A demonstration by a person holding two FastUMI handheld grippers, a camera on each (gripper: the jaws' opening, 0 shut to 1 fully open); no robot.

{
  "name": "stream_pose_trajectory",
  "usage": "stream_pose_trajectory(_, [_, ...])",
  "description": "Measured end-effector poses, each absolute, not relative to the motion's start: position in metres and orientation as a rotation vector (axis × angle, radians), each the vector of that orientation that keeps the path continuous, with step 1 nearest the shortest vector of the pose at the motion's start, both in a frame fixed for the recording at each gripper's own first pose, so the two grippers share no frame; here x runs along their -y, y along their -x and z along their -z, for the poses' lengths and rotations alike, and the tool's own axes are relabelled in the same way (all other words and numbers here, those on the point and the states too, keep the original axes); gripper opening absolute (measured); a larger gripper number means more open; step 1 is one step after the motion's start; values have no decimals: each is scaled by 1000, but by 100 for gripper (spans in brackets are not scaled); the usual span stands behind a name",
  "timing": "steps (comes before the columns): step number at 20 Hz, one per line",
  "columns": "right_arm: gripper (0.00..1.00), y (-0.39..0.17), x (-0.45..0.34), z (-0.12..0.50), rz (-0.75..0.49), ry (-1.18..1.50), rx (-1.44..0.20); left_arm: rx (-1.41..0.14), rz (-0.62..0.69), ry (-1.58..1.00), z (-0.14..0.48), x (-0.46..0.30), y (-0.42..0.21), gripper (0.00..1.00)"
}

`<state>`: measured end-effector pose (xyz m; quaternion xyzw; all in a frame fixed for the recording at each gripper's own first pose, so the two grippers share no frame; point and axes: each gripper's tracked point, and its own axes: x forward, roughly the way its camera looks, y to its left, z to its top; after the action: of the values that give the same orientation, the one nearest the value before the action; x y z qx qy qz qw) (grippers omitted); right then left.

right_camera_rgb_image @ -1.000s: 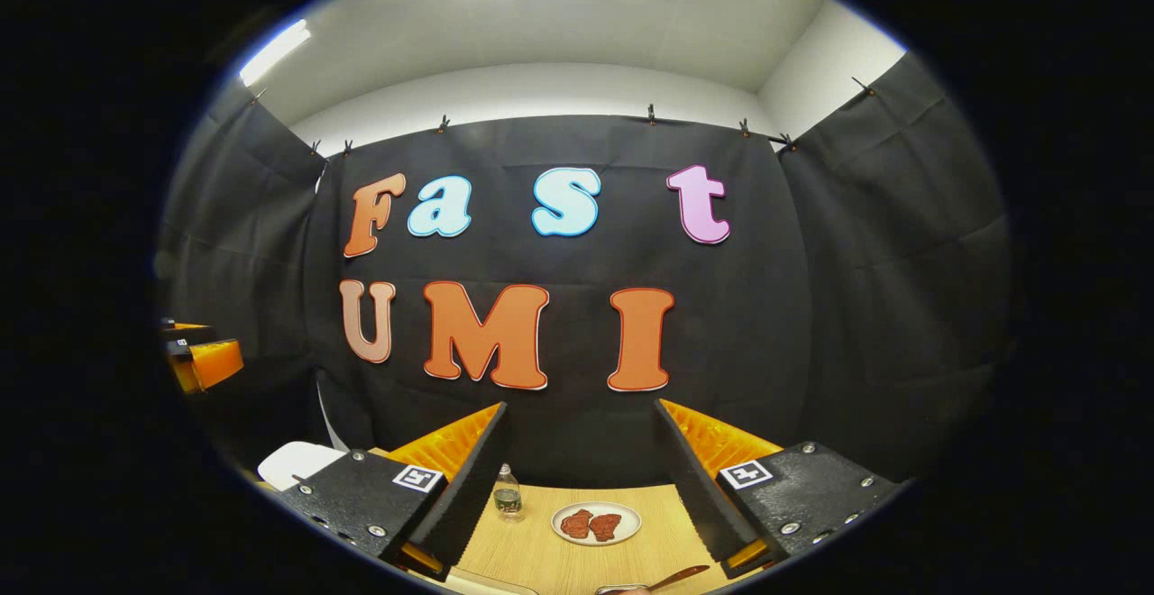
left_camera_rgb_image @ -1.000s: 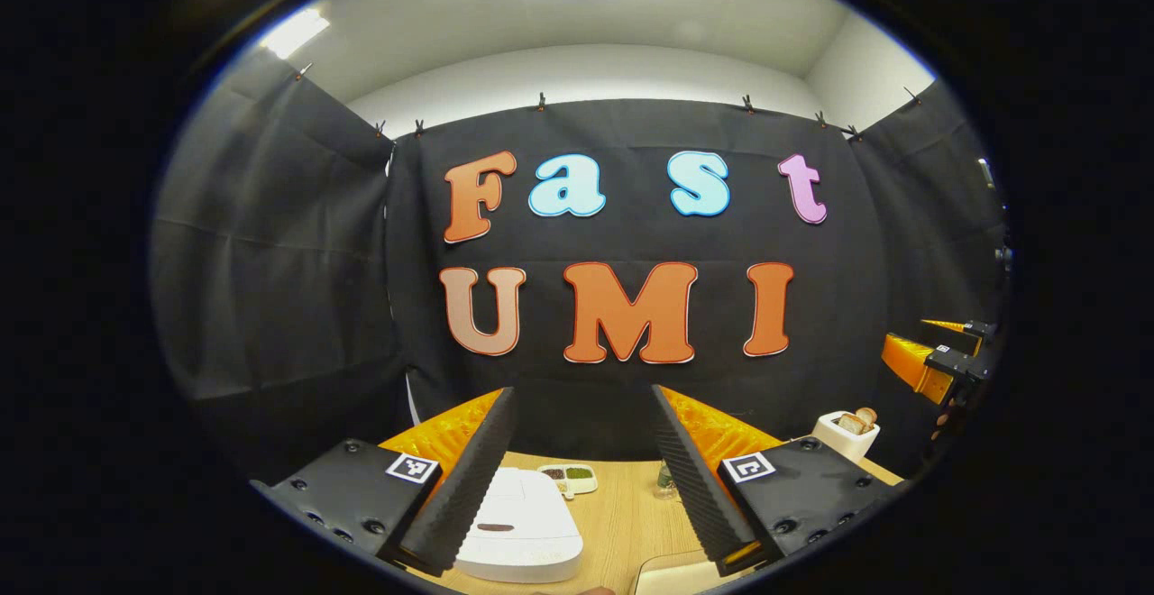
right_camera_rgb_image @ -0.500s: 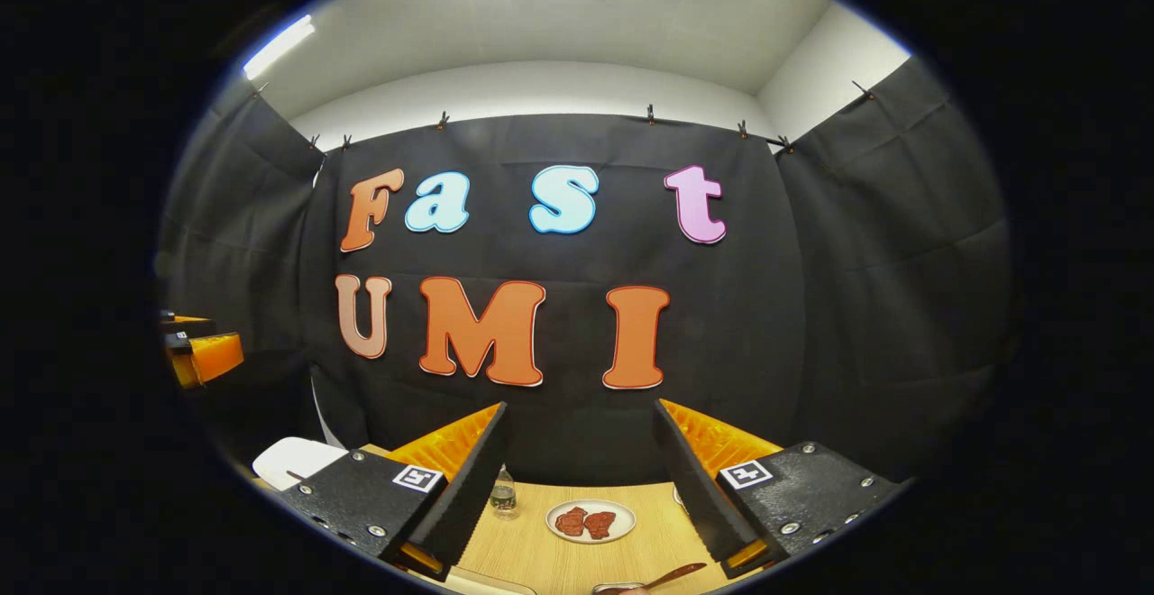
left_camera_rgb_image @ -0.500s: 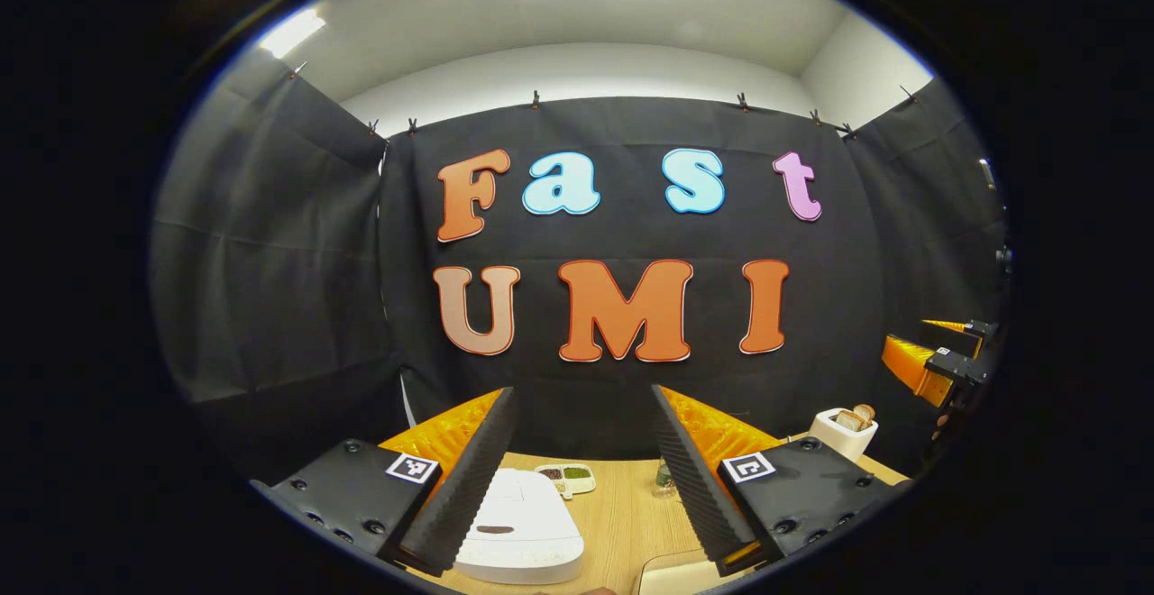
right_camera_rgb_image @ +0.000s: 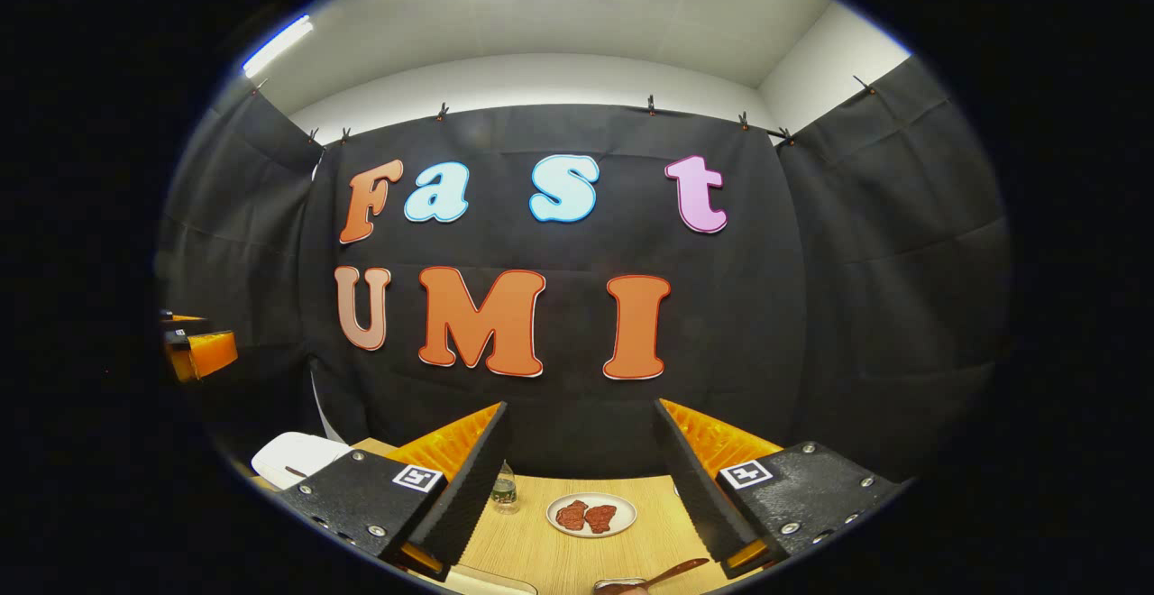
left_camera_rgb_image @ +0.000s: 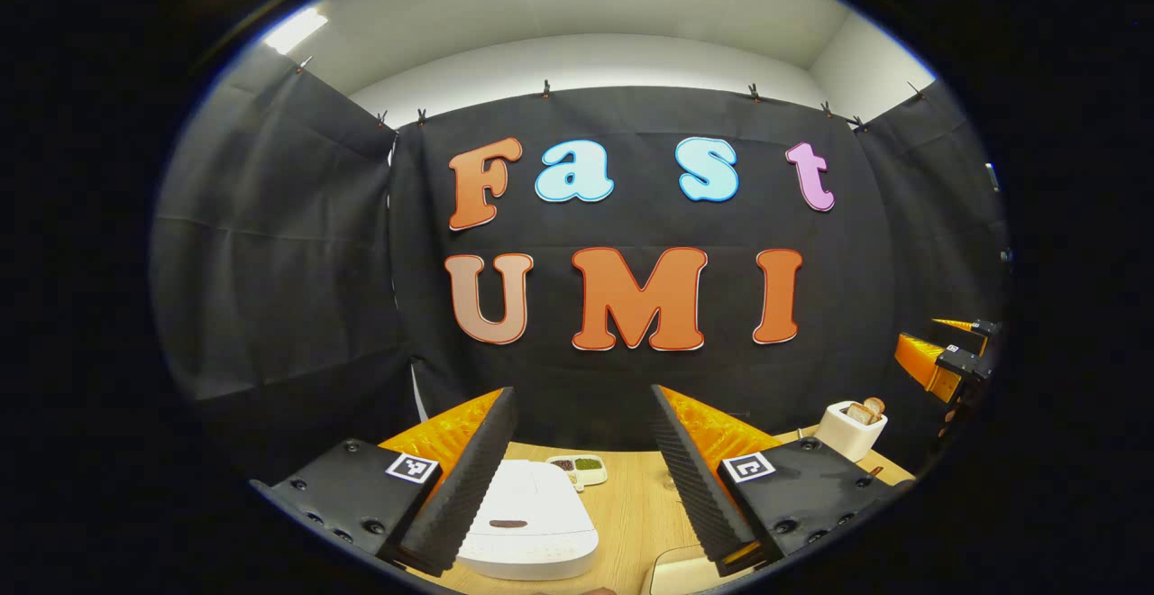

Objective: Close the left gripper, press the button to open the rice cooker; take a wooden spoon from the chopstick holder with the right hand, scoop a spoonful of rice and pour it into the rice cooker, then put the wooden spoon back into the chopstick holder.

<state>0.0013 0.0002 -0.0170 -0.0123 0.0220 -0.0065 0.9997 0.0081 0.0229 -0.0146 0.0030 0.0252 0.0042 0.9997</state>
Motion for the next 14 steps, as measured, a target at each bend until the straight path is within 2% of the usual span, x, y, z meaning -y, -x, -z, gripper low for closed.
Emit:
stream_pose_trajectory(7, [96,-3,1,23,19,33,-64,-77,-27,-2,24,-34,-14,96])
stream_pose_trajectory(10, [96,-4,3,24,34,41,-66,-90,-43,6,27,-47,-20,100])
stream_pose_trajectory(14, [96,-7,8,30,62,47,-72,-121,-33,23,36,-55,-32,99])
